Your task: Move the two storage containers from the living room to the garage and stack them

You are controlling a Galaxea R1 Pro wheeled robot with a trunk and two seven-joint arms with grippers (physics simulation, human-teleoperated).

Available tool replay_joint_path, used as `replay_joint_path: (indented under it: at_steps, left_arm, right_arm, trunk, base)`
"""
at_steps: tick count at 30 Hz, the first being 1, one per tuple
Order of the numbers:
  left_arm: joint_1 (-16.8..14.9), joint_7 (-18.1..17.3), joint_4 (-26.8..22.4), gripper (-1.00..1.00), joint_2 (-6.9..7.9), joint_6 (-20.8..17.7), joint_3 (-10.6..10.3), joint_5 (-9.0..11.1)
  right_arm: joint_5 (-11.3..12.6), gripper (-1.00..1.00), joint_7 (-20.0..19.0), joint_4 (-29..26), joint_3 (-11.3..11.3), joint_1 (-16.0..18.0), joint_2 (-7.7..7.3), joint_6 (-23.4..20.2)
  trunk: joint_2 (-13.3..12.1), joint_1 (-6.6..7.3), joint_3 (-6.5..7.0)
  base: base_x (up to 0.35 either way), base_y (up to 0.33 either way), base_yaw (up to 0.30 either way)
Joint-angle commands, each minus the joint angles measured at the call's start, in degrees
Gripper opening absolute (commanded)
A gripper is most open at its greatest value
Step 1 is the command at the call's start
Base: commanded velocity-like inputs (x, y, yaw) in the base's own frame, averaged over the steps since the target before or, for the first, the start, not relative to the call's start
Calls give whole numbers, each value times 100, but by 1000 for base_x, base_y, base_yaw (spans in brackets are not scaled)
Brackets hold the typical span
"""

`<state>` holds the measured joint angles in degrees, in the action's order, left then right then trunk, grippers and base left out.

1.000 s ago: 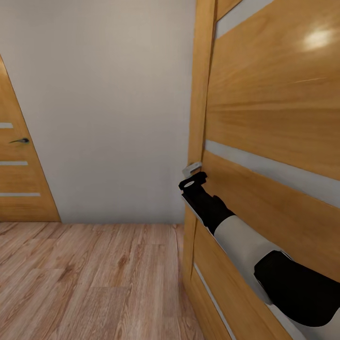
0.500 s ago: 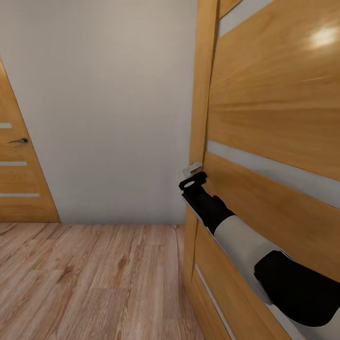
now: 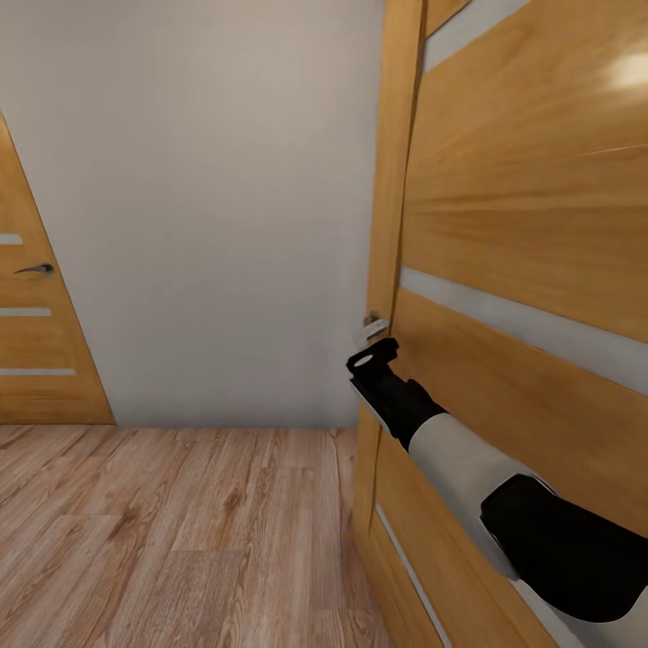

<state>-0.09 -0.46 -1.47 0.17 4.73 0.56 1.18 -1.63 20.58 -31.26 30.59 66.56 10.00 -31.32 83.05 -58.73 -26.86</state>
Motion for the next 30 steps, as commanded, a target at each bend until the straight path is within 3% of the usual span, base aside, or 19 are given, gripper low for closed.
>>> replay_joint_path:
  at_steps: [1,12,22,30]
  left_arm:
    - [0,-4,-3,100,-3,14,5,13]
    - [0,-7,-3,100,-8,16,12,14]
    - [0,-4,-3,100,-8,15,14,14]
    - [0,-7,-3,100,-11,19,14,14]
  right_arm:
    - [-11,100,27,24,-2,5,0,-30]
    - [22,100,37,598,-38,373,0,237]
    - [44,100,32,657,-47,464,0,280]
    - [57,100,25,665,-52,550,-376,284]
  trunk:
    - [3,0,-7]
    - [3,0,-7]
    - [3,0,-7]
    - [3,0,-7]
  base:
    - [0,0,0]
    - [0,0,0]
    - [0,0,0]
    - [0,0,0]
